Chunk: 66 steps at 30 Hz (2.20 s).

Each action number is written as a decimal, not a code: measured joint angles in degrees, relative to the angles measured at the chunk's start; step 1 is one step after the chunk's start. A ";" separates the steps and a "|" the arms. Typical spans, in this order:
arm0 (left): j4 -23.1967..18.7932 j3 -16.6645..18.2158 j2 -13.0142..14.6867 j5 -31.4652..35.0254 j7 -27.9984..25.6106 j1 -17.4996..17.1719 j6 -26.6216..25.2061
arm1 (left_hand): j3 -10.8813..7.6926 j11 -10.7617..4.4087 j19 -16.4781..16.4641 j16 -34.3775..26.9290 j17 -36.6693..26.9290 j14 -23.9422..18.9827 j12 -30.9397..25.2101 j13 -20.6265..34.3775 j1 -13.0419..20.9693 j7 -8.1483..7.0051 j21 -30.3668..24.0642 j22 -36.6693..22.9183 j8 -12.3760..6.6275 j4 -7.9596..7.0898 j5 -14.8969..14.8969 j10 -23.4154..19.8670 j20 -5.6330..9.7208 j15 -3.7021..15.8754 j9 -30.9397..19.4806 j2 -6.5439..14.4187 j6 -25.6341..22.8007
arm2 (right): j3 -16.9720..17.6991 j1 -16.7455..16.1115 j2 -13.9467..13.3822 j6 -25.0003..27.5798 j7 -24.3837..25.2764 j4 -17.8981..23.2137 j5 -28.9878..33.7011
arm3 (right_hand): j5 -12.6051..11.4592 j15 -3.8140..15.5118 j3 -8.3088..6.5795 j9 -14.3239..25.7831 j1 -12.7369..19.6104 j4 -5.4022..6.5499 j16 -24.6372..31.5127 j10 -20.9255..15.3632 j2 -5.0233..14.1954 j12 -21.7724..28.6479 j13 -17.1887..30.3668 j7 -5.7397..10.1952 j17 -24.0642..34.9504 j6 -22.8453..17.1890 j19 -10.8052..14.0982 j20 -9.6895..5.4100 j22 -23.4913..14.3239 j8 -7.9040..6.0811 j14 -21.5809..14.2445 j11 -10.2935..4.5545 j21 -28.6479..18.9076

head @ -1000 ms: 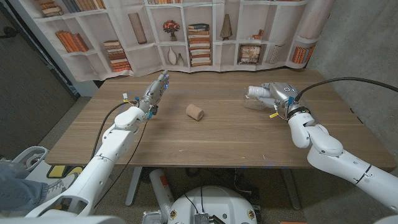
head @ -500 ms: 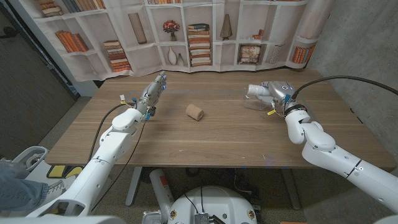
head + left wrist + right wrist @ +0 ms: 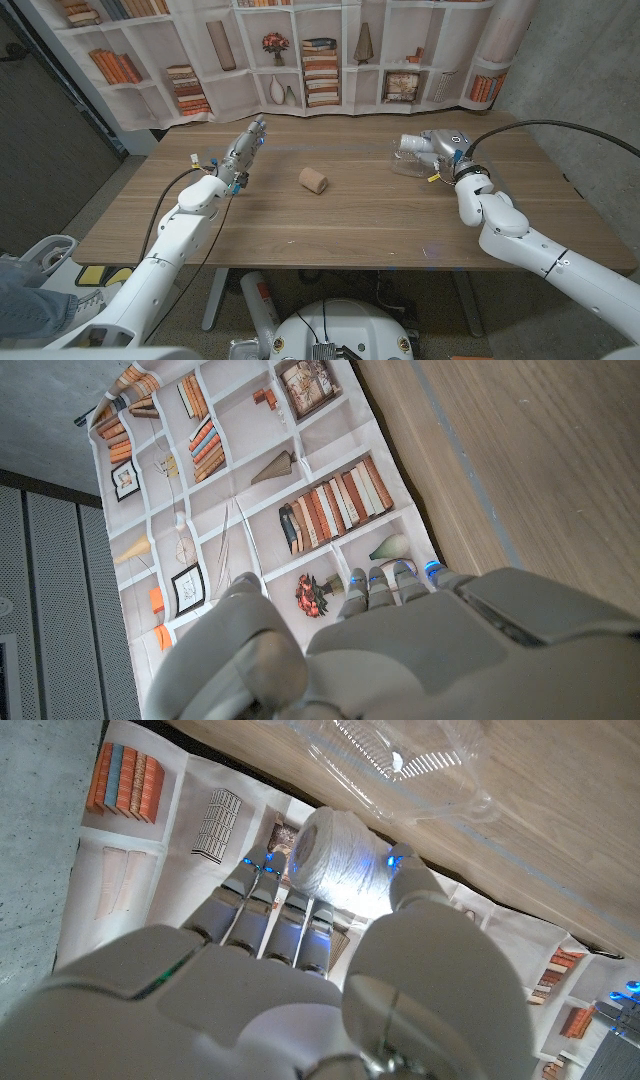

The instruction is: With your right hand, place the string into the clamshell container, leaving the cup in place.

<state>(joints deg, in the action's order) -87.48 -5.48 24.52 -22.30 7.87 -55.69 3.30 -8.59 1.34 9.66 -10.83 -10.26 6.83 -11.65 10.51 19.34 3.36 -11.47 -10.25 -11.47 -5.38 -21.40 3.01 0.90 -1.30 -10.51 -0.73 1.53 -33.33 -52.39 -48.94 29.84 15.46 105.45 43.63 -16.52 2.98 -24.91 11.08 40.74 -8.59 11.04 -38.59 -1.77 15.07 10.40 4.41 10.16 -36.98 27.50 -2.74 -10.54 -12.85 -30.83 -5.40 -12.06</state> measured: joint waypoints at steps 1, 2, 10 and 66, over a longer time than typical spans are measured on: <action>-0.02 0.01 0.00 0.00 0.00 -0.03 0.00 | 0.00 0.00 0.00 0.00 0.00 0.00 0.00 0.00 0.00 0.00 0.00 0.00 0.00 0.00 0.00 0.00 0.00 0.00 0.00 0.00 0.00 | 0.00 0.00 0.00 0.05 -0.02 0.00 0.06 | 0.00 0.00 0.00 0.00 0.00 0.00 0.00 0.00 0.00 0.00 0.00 0.00 0.00 0.00 0.20 0.20 0.01 0.00 0.00 0.00 0.00; -0.16 0.11 0.02 -0.08 -0.16 -0.19 0.14 | 0.00 0.00 0.00 0.00 0.00 0.00 0.00 0.00 0.00 0.00 0.00 0.00 0.00 0.00 0.00 0.00 0.00 0.00 0.00 0.00 0.00 | -0.66 0.74 0.14 0.31 -0.16 -0.75 0.38 | 0.00 0.00 0.00 0.00 0.00 0.00 0.00 0.00 0.00 0.00 0.00 0.00 0.00 0.00 0.30 0.30 0.01 0.00 0.00 0.00 0.00; -0.81 0.42 0.16 -0.27 -0.49 -1.00 0.22 | 0.00 0.00 0.00 0.00 0.00 0.00 0.00 0.00 0.01 0.32 0.00 0.00 0.00 0.00 0.00 0.00 0.00 0.00 0.00 0.01 -0.31 | -2.06 2.34 0.21 0.98 -1.15 -2.08 1.70 | 0.17 0.00 0.00 -0.01 0.00 0.00 0.00 -0.31 0.00 -0.01 0.00 0.01 0.13 0.00 0.29 0.29 0.01 0.01 0.00 -0.31 0.00; -0.63 1.03 0.34 -0.96 -0.35 -1.95 0.77 | 0.47 0.00 0.00 0.00 0.00 0.00 0.00 0.00 0.45 0.31 0.00 0.00 0.00 0.17 0.00 0.00 0.00 0.00 0.00 0.45 -0.31 | -11.01 13.45 4.48 3.04 -12.42 -14.13 4.89 | 1.06 0.00 0.00 0.07 0.18 0.00 -0.45 0.24 0.87 -1.10 0.00 0.02 0.11 0.01 0.29 0.29 0.02 1.12 0.01 -0.21 0.22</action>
<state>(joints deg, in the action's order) -88.11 -4.45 24.87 -23.26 7.53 -57.64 4.07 -8.12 1.34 9.66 -10.83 -10.25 6.83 -11.65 10.51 19.79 3.67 -11.47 -10.25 -11.47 -5.21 -21.40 3.01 0.90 -1.30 -10.52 -0.27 1.22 -44.34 -38.93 -44.46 32.88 3.04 91.32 48.52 -15.46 2.97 -24.91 11.14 40.93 -8.59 10.60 -38.36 -0.90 13.96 10.40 4.43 10.26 -36.96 27.79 -2.46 -10.52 -11.74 -30.82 -5.61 -11.84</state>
